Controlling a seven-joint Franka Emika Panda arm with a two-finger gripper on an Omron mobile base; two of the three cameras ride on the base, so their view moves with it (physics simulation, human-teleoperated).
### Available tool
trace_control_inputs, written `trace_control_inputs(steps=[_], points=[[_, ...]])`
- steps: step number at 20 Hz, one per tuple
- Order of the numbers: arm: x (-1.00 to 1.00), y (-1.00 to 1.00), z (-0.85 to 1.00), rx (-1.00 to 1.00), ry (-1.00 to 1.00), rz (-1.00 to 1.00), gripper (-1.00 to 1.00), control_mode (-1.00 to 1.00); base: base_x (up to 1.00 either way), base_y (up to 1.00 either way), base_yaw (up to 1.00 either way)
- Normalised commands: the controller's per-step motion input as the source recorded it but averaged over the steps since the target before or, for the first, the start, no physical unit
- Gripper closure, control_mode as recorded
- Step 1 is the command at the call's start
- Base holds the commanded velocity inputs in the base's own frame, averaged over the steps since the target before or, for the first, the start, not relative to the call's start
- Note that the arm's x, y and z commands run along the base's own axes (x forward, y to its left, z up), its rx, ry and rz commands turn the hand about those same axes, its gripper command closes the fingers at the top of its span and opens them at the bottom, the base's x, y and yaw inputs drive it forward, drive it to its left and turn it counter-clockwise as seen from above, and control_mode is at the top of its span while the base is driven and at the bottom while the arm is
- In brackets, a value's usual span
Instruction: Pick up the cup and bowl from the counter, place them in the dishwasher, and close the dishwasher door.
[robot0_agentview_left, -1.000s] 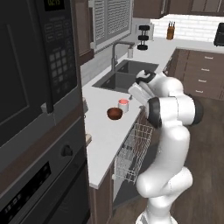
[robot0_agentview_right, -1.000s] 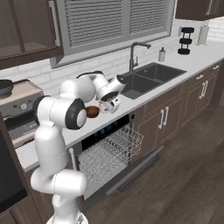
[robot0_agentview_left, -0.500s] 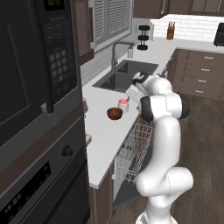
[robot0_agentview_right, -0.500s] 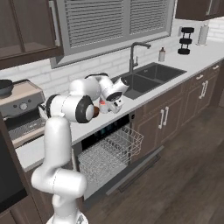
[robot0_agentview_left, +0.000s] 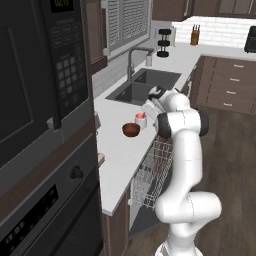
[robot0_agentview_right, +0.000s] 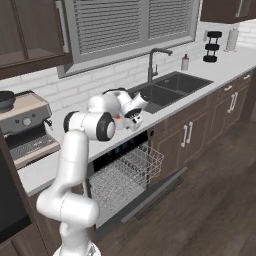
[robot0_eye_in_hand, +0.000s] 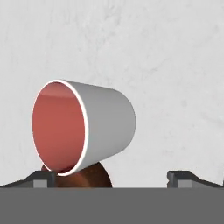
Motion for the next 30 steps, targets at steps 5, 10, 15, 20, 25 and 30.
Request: trace_control_inputs(steps=[5,10,15,20,25,30], points=[[0.26,0.00,-0.28,0.00,0.00,0.00,-1.00,-1.00,0.00,0.00,0.00],[0.22,0.08,-0.29,0.00,0.00,0.00,1.00,-1.00,0.00,0.00,0.00],[-0.04,0.07,-0.11,0.00,0.00,0.00,1.00,-1.00,0.00,0.00,0.00],[-0.56,0.00,0.00,0.00,0.00,-0.02,1.00,-1.00,0.00,0.00,0.00],[-0.87,-0.29,0.00,0.03,-0.13,0.10,1.00,-1.00,0.00,0.00,0.00],[-1.00,-0.52,0.06,0.02,-0.02,0.09,1.00,-1.00,0.00,0.00,0.00]])
